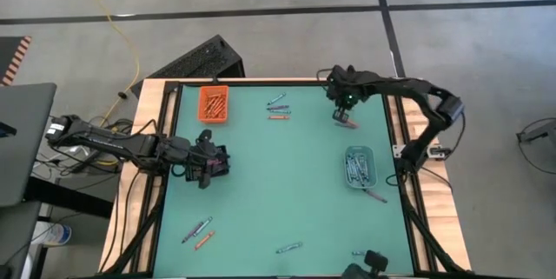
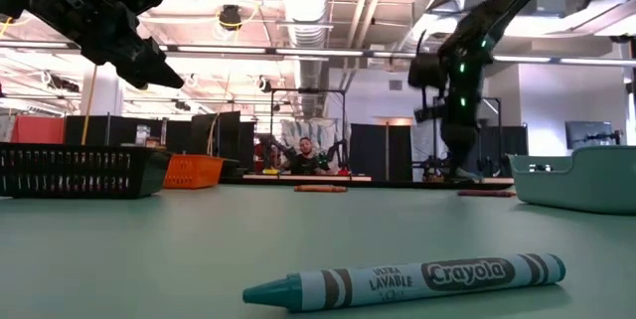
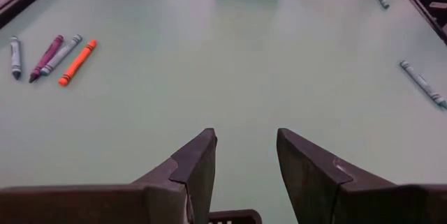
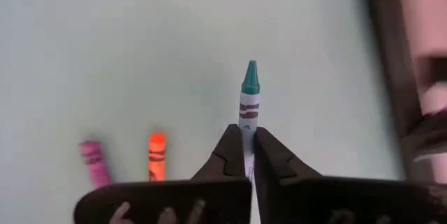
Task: Sort crayons
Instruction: Put the light blue crayon into the blue bin
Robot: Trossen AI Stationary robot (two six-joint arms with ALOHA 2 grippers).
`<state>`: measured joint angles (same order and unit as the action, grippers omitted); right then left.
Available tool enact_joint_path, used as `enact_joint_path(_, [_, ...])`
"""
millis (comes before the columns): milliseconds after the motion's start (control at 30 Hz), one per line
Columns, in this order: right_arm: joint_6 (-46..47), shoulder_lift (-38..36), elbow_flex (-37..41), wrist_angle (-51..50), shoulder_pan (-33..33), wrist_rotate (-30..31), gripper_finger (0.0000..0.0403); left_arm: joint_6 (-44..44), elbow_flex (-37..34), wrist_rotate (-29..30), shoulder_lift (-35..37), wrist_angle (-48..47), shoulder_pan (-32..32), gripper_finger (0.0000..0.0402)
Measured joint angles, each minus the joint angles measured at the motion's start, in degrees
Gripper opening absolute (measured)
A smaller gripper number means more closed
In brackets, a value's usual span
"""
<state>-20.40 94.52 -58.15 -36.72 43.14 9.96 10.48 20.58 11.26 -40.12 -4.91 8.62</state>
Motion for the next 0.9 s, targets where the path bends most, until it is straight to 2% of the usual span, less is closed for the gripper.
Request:
enact_joint_path(167, [2.2,-8.5,0.0,5.1,-1.3,-9.1,0.0003,0.3,0.0,0.1,0.0,0.8,0.0,0.0141])
enact_joint_path(267, [7.4,-13.6,-0.1,6.7,-3.3,-16.6,0.0003,0.3,0.0,0.1,0.0,1.5,0.0,0.0141])
enact_joint_path(333, [12.3,-16.3,-0.1,5.1,-6.0,-18.9,0.0003,0.3,0.0,0.1,0.0,1.5,0.0,0.0141])
enact_joint_path(500, [23.7,-22.4,-0.1,-4.9,-16.2,-17.3,0.0002,0.3,0.0,0.1,0.0,1.4,0.0,0.0141])
enact_joint_path(600, [34.5,-25.2,-0.1,-9.3,-24.3,-15.6,0.0002,0.0,0.0,0.1,0.0,1.4,0.0,0.0141])
enact_joint_path(667, [42.2,-26.9,0.5,-9.7,-29.8,-14.6,0.0002,-0.5,0.0,0.1,0.0,1.5,0.0,0.0141])
enact_joint_path(800, [56.5,-28.9,3.9,-10.0,-40.6,-8.4,0.0002,-0.7,0.0,0.1,0.0,2.0,0.0,0.0141])
enact_joint_path(900, [66.6,-29.3,7.1,-10.4,-46.8,-6.8,0.0002,-0.4,0.0,0.1,0.0,2.0,0.0,0.0141])
